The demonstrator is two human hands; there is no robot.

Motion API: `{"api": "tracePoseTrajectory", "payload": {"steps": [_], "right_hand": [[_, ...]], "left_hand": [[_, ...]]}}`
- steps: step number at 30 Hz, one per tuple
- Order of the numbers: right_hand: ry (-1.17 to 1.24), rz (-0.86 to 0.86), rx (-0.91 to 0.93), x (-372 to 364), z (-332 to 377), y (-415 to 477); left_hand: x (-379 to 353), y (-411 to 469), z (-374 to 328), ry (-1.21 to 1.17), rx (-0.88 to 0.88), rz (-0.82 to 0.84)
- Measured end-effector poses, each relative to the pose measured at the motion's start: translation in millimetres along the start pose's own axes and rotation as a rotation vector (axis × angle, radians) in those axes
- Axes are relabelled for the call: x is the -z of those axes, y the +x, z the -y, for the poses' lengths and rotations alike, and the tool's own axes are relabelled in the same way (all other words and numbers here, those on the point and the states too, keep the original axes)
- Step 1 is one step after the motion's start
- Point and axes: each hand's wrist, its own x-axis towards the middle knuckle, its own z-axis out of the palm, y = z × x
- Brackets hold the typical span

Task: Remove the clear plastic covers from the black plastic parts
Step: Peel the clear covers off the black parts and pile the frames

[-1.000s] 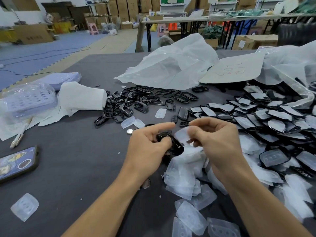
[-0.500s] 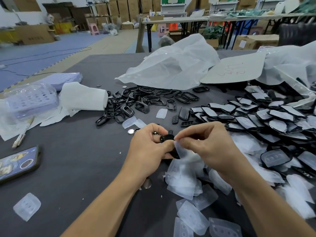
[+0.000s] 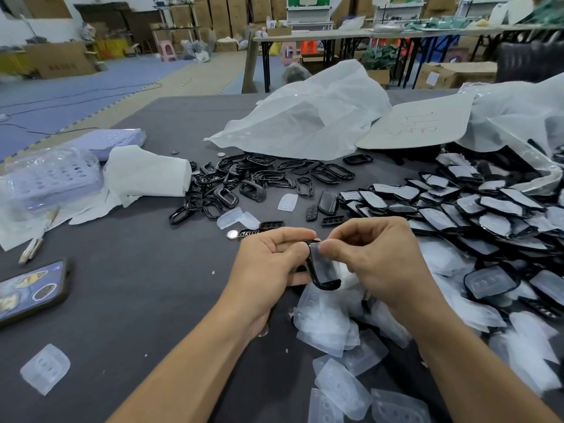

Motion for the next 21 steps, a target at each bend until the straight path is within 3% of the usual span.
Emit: {"api": "tracePoseTrajectory", "payload": {"steps": [6,9,13,21], "right_hand": [[0.36,0.083,-0.09,10.9,1.1,3.9],[0.228,0.14,-0.052,5.7,2.0,0.5],[-0.051,-0.023,0.02,-4.1,0.2,-3.9],[-0.193,-0.185,0.149,-12.6,-1.7,-8.6]], "left_hand": [[1.1,1.5,0.2,-0.004,0.036,-0.08],[2.3,1.6,-0.5,-0.026,0.052,-0.042],[2.4,2.2,-1.4,-0.082,0.08,0.029],[5.3,-0.7,-10.2,-0.121,0.073,0.091]]}}
